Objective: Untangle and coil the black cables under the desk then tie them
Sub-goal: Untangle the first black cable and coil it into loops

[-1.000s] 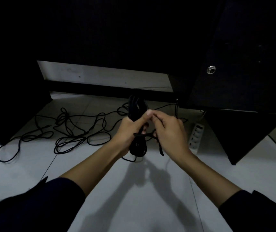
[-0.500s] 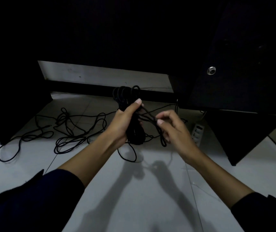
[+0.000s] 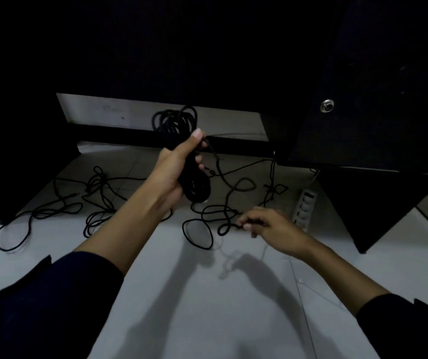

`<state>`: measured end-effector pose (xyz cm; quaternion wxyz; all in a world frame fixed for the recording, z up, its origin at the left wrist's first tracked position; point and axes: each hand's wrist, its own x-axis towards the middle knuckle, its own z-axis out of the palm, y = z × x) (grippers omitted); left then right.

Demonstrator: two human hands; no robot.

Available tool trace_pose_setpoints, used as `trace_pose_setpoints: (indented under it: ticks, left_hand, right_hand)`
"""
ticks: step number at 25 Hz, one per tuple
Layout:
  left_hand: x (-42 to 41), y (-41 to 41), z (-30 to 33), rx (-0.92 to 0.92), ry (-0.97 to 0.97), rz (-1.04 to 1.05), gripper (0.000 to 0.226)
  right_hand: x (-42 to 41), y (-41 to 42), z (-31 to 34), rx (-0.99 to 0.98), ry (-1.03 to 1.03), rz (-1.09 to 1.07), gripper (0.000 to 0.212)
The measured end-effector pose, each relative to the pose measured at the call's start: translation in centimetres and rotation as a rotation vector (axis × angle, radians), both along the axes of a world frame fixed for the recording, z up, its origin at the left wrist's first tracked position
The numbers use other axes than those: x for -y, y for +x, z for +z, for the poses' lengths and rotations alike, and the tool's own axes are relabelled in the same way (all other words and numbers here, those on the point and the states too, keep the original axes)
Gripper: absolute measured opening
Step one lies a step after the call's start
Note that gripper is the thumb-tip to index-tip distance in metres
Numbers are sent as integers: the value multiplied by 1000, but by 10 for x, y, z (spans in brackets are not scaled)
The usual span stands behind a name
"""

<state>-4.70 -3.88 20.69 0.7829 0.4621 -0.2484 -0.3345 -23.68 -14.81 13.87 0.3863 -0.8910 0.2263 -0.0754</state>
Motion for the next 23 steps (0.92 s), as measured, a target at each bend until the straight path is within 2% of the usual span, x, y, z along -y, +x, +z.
trace_pose_setpoints:
  ticks: [4, 7, 10, 12, 14, 19, 23]
  left_hand:
    - [-8, 14, -2, -53, -23, 21, 12]
    - [-14, 17, -16, -31, 24, -30, 20]
    - [-10, 7, -29, 36, 65, -101, 16]
    - [-2, -3, -34, 41, 65, -124, 9]
    - [5, -12, -34, 17, 43, -124, 12]
    - [7, -9, -27, -127, -39, -46, 29]
    - [-1, 1, -25, -129, -9, 16, 28]
  right_hand:
    - [12, -13, 1, -20, -66, -6, 28]
    - [11, -19, 11, 37, -35, 8, 25]
    - [-5, -10, 23, 15, 179, -2, 54]
    - [-13, 4, 24, 10, 184, 42, 67]
    - [-21, 18, 21, 99, 186, 45, 53]
    - [-22, 10, 11, 287, 423, -33, 14]
    - [-15, -1, 5, 342, 383, -63, 20]
